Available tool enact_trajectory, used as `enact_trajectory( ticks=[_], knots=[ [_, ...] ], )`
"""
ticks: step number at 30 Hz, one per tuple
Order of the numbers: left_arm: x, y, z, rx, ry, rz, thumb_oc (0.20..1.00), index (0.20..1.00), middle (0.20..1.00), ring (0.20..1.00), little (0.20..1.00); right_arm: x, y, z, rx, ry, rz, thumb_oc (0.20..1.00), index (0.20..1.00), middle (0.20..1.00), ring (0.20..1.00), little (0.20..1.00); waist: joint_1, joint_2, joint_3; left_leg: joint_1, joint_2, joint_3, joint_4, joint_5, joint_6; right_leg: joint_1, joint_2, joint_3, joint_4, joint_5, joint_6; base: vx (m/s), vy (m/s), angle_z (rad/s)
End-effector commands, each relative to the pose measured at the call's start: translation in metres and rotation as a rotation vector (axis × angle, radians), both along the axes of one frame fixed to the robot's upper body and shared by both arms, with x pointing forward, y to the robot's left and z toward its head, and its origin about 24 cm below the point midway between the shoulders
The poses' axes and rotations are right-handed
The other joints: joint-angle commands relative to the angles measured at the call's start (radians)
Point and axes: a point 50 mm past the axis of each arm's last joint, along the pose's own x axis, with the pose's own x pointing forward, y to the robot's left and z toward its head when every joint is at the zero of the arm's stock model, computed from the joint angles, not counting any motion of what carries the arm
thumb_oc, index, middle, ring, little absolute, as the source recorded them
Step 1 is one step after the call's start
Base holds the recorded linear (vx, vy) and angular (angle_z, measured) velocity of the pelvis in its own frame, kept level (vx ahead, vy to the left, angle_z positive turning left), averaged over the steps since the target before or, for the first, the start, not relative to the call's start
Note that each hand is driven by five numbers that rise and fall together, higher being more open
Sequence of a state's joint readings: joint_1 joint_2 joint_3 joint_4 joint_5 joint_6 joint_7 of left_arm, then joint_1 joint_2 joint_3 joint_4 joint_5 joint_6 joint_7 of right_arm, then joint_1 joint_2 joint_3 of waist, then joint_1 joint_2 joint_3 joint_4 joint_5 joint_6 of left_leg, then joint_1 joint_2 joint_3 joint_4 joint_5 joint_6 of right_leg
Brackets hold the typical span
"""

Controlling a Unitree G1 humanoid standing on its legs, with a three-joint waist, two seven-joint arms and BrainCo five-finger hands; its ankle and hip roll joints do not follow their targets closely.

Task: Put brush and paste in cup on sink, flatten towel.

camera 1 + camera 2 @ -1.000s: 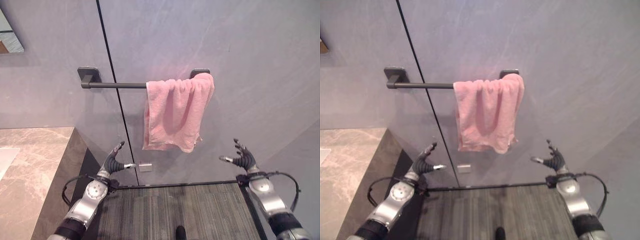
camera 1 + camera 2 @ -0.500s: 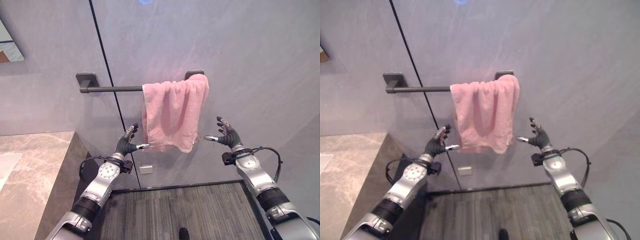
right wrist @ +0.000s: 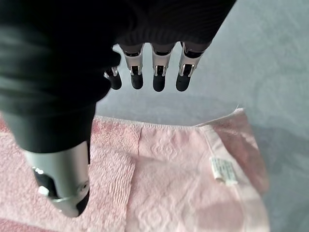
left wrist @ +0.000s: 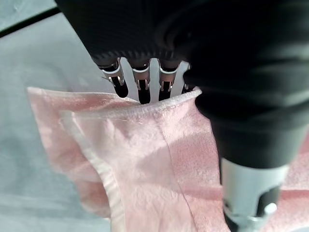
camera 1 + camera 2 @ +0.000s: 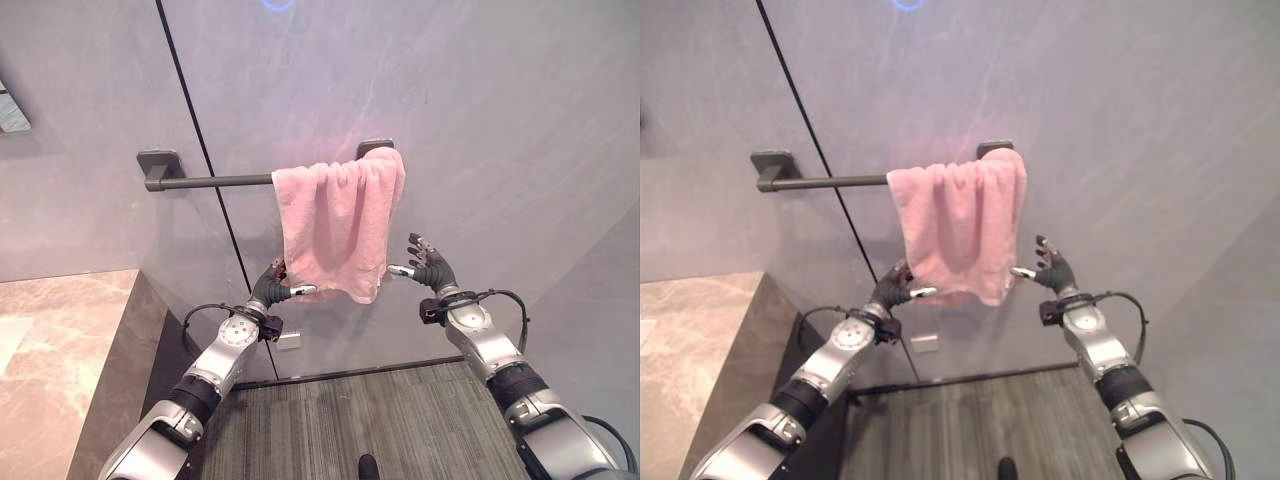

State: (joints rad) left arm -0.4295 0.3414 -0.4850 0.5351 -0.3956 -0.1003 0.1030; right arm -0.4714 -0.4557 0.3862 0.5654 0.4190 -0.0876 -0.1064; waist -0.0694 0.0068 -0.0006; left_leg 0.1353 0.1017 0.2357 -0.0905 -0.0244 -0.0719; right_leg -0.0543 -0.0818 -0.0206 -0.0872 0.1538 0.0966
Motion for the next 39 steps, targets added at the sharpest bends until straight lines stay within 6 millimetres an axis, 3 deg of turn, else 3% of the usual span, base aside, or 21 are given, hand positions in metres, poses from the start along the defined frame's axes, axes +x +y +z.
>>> enact_trajectory(
  ticks=[1,3,4,5,8,13,16,22,24,28,29,34,39],
  knots=[
    [0.023,-0.002,0.022,0.012,-0.064,0.009,0.853,0.853,0.853,0.853,0.853,0.025,0.016,0.036,0.046,-0.105,0.026,0.922,0.922,0.922,0.922,0.922,0.004,-0.03,0.009,-0.005,-0.026,0.024,0.003,0.043,0.013,0.055,-0.059,-0.01,0.018,-0.008,0.074,0.0,0.0,0.0],
    [0.023,-0.002,0.019,0.007,-0.052,0.022,0.548,0.548,0.548,0.548,0.548,0.025,0.02,0.036,0.058,-0.107,0.038,0.517,0.517,0.517,0.517,0.517,0.004,-0.028,0.008,-0.003,-0.026,0.024,0.003,0.043,0.013,0.058,-0.057,-0.011,0.018,-0.011,0.073,0.0,0.0,0.0],
    [0.023,-0.002,0.019,0.002,-0.051,0.027,0.282,0.282,0.282,0.282,0.282,0.024,0.021,0.036,0.06,-0.107,0.041,0.435,0.435,0.435,0.435,0.435,0.004,-0.028,0.008,-0.003,-0.026,0.023,0.003,0.042,0.013,0.059,-0.057,-0.012,0.018,-0.011,0.072,0.0,0.0,0.0],
    [0.023,-0.003,0.019,-0.001,-0.051,0.026,0.2,0.2,0.2,0.2,0.2,0.024,0.021,0.036,0.061,-0.108,0.042,0.282,0.282,0.282,0.282,0.282,0.004,-0.027,0.007,-0.002,-0.027,0.022,0.003,0.042,0.013,0.06,-0.057,-0.013,0.018,-0.012,0.072,0.0,0.0,0.0],
    [0.021,0.0,0.018,-0.008,-0.05,0.033,0.2,0.2,0.2,0.2,0.2,0.022,0.021,0.035,0.059,-0.114,0.043,0.2,0.2,0.2,0.2,0.2,0.006,-0.028,0.007,0.001,-0.026,0.018,0.003,0.041,0.013,0.065,-0.056,-0.019,0.018,-0.014,0.07,0.0,0.0,0.0],
    [0.009,0.013,0.012,-0.033,-0.049,0.075,0.2,0.2,0.2,0.2,0.2,0.011,0.011,0.032,0.047,-0.132,0.03,0.2,0.2,0.2,0.2,0.2,0.015,-0.03,0.006,0.002,-0.025,0.01,0.003,0.04,0.015,0.073,-0.056,-0.031,0.017,-0.02,0.068,0.0,-0.001,0.01],
    [0.007,0.021,0.02,-0.054,-0.09,0.1,0.2,0.2,0.2,0.2,0.2,0.006,0.009,0.036,0.04,-0.169,0.042,0.2,0.2,0.2,0.2,0.2,0.023,-0.033,0.006,0.003,-0.024,0.003,0.003,0.039,0.016,0.079,-0.056,-0.036,0.019,-0.027,0.065,0.01,0.0,0.02],
    [0.007,0.027,0.061,-0.129,-0.266,0.119,0.2,0.2,0.2,0.2,0.2,-0.002,0.023,0.069,0.05,-0.31,0.151,0.2,0.2,0.2,0.2,0.2,0.028,-0.044,0.009,-0.002,-0.023,-0.006,0.003,0.04,0.016,0.08,-0.056,-0.045,0.022,-0.03,0.066,0.0,0.001,0.02],
    [0.003,0.031,0.091,-0.168,-0.401,0.124,0.2,0.2,0.2,0.2,0.2,-0.009,0.037,0.09,0.079,-0.396,0.25,0.2,0.2,0.2,0.2,0.2,0.035,-0.052,0.011,-0.006,-0.023,-0.008,0.003,0.038,0.016,0.077,-0.057,-0.051,0.023,-0.03,0.067,0.0,-0.002,0.03],
    [-0.002,0.035,0.1,-0.16,-0.456,0.136,0.2,0.2,0.2,0.2,0.2,-0.012,0.043,0.096,0.09,-0.42,0.3,0.2,0.2,0.2,0.2,0.2,0.037,-0.057,0.012,-0.008,-0.022,-0.01,0.003,0.037,0.017,0.076,-0.057,-0.051,0.022,-0.031,0.068,0.0,0.002,0.02],
    [-0.009,0.04,0.112,-0.099,-0.542,0.154,0.2,0.2,0.2,0.2,0.2,-0.016,0.053,0.099,0.126,-0.425,0.366,0.2,0.2,0.2,0.2,0.2,0.047,-0.063,0.014,-0.011,-0.021,-0.012,0.003,0.034,0.017,0.075,-0.058,-0.055,0.02,-0.033,0.068,0.01,0.006,0.05],
    [-0.017,0.049,0.11,0.003,-0.578,0.19,0.2,0.2,0.2,0.2,0.2,-0.014,0.06,0.094,0.104,-0.398,0.387,0.2,0.2,0.2,0.2,0.2,0.06,-0.07,0.022,-0.016,-0.023,-0.016,0.003,0.031,0.017,0.075,-0.059,-0.059,0.014,-0.033,0.069,0.0,0.006,0.05],
    [-0.02,0.052,0.089,-0.043,-0.49,0.234,0.2,0.2,0.2,0.2,0.2,-0.006,0.073,0.079,0.122,-0.317,0.386,0.2,0.2,0.2,0.2,0.2,0.081,-0.076,0.039,-0.035,-0.024,-0.021,0.003,0.034,0.018,0.062,-0.062,-0.067,0.012,-0.027,0.068,-0.01,0.008,0.04]
  ],
)
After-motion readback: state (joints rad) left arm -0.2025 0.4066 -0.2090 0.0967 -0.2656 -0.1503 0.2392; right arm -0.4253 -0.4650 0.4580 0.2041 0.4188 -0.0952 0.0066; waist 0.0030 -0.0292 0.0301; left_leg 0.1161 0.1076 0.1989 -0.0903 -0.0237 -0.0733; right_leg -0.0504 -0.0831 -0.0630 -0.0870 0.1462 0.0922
